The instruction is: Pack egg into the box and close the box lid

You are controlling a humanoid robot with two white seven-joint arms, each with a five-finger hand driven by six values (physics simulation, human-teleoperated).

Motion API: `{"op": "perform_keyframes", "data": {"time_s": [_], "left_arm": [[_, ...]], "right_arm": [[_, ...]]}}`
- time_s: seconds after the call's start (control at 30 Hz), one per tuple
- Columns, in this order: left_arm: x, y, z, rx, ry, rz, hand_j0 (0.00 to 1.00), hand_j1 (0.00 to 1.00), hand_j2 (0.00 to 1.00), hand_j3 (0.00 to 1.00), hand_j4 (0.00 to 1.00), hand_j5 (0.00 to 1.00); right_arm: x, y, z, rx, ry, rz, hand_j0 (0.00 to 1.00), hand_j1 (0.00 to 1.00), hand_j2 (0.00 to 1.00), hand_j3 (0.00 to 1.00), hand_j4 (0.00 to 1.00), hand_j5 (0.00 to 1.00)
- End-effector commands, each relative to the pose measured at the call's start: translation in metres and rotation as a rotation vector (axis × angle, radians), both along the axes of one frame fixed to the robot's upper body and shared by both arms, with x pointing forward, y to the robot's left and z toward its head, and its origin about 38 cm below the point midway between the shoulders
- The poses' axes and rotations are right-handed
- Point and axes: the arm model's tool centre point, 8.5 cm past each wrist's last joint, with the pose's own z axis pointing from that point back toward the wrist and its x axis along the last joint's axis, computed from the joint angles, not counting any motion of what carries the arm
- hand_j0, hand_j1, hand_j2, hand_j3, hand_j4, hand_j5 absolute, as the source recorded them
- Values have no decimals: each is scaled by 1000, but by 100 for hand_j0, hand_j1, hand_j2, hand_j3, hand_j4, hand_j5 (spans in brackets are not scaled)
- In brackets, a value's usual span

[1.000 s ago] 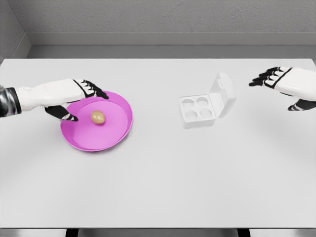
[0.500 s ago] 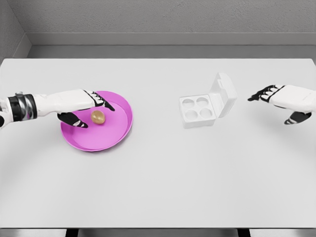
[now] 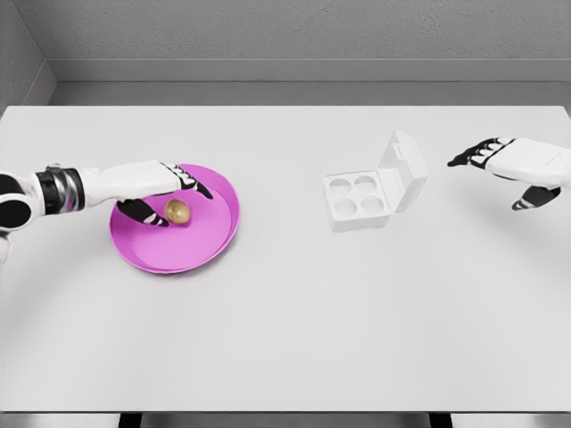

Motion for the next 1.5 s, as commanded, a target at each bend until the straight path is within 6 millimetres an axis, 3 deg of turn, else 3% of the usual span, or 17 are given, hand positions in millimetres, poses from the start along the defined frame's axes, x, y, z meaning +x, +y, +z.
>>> {"op": "perform_keyframes", "data": {"time_s": [0.0,0.5,0.6,0.83,1.0,1.27,1.47], "left_arm": [[0,3,0,0,2,8,80,80,80,80,80,80],[-3,-2,-8,18,24,-11,73,73,73,73,73,73],[-3,3,-10,26,29,0,73,73,73,73,73,73],[-1,7,-11,32,31,11,73,73,73,73,73,73],[0,7,-12,37,32,14,73,73,73,73,73,73],[0,5,-14,47,32,11,67,67,67,67,67,67],[0,5,-14,47,31,10,63,63,63,63,63,63]], "right_arm": [[0,4,-5,-1,10,7,100,100,100,100,100,100],[10,16,-2,-8,-6,22,100,100,100,100,100,100],[13,16,7,-7,-26,24,100,100,100,100,100,100],[13,17,8,0,-28,26,100,100,100,100,100,100],[19,19,23,3,-62,30,100,100,100,100,100,100],[16,24,9,-5,-27,43,100,100,100,100,100,100],[17,16,-6,-20,15,18,100,100,100,100,100,100]]}}
